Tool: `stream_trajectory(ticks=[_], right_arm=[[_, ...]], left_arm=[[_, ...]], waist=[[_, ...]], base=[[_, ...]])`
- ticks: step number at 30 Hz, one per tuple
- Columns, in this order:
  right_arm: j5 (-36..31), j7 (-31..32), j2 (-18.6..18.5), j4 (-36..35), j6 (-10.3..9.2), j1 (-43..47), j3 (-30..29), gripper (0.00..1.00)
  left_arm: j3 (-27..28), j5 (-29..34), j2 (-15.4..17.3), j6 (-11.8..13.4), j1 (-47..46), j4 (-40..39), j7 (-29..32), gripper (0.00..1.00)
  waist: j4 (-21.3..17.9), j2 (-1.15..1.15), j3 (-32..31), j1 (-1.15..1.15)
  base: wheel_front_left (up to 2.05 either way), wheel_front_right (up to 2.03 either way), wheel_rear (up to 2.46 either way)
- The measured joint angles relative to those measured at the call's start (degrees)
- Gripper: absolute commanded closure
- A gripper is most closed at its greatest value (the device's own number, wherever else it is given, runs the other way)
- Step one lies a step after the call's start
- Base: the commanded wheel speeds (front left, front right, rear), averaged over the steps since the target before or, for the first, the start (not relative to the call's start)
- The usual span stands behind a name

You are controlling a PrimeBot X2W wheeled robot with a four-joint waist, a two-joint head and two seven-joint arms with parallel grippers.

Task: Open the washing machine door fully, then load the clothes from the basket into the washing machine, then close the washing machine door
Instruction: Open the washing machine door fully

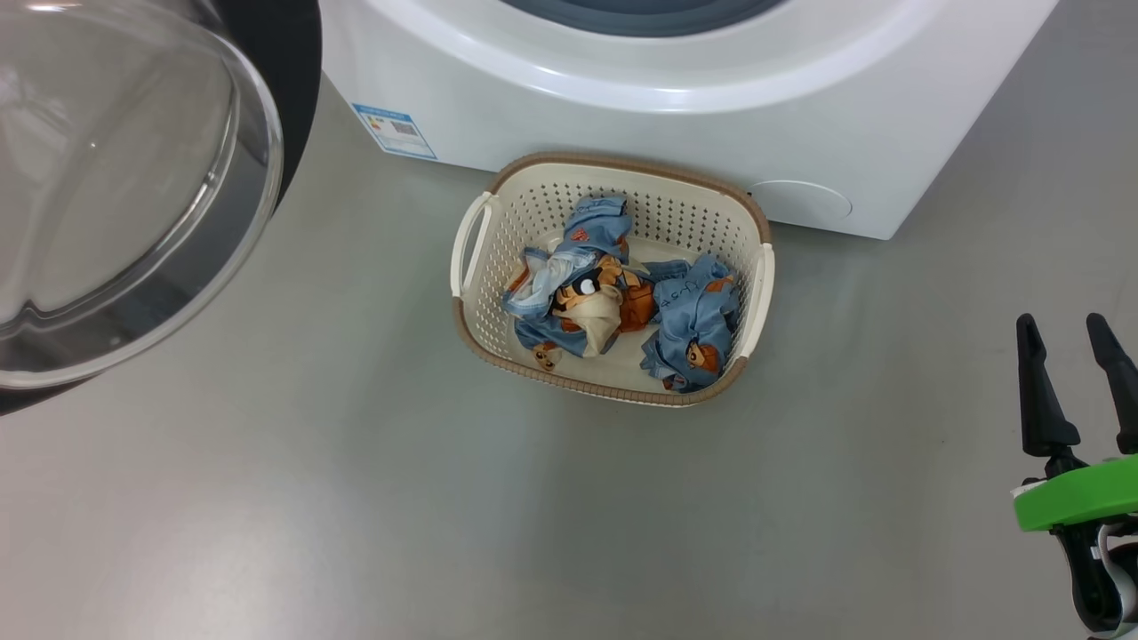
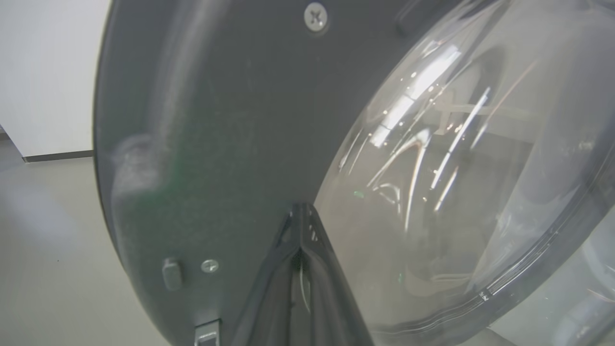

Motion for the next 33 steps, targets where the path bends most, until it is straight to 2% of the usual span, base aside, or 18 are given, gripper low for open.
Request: stream_trajectory(ticks=[9,14,22,23,26,28,29,30,33], right_arm=[[-0.2,0.0,0.2,0.5,0.00,-0.1,0.6,0.00],[-0.2,0.0,1.1,1.1,0.00,0.4,0.8,0.00],[0.0,0.0,2.7,2.0,0.00,2.8,1.9,0.00],[0.0,0.0,2.7,2.1,0.00,3.2,2.0,0.00],[0.3,0.0,2.8,2.3,0.00,4.3,2.1,0.00],[0.7,0.0,2.8,2.3,0.00,4.8,2.1,0.00],[0.7,0.0,2.9,2.3,0.00,5.1,2.0,0.00],[0.7,0.0,3.0,2.3,0.00,5.5,2.0,0.00],[0.8,0.0,3.2,2.4,0.00,6.5,2.0,0.00]], left_arm=[[0.7,-0.1,-0.2,-0.8,-0.2,0.5,0.0,1.00],[0.5,-1.5,-1.5,-0.9,2.2,-1.4,0.0,1.00],[-5.2,-8.3,-2.8,-0.9,12.0,-6.5,0.0,1.00],[-5.7,-9.1,-2.8,-0.9,13.3,-7.3,0.0,0.98],[-7.6,-10.5,-3.1,-0.9,16.9,-10.1,0.0,0.76],[-9.0,-11.1,-3.3,-0.9,19.3,-11.5,0.0,0.55],[-9.8,-11.2,-3.4,-0.9,20.5,-12.2,0.0,0.31],[-10.3,-11.2,-3.6,-0.9,21.7,-12.9,0.0,0.00],[-11.6,-11.3,-4.5,-0.9,24.7,-14.9,0.0,0.00]], waist=[[0.2,0.00,-1.6,0.00],[0.1,0.00,-4.1,0.00],[-0.1,0.00,-8.8,0.00],[-0.1,0.00,-9.4,0.00],[-0.1,0.00,-11.1,0.00],[-0.1,0.00,-12.1,0.00],[-0.1,0.00,-12.6,0.00],[-0.1,0.00,-13.0,0.00],[-0.3,0.00,-14.3,0.00]], base=[[0.00,0.00,0.00],[0.00,0.00,0.00],[0.00,0.00,0.00],[0.00,0.00,0.00],[0.00,0.00,0.00],[0.00,0.00,0.00],[0.00,0.00,0.00],[0.00,0.00,0.00],[0.00,0.00,0.00]])
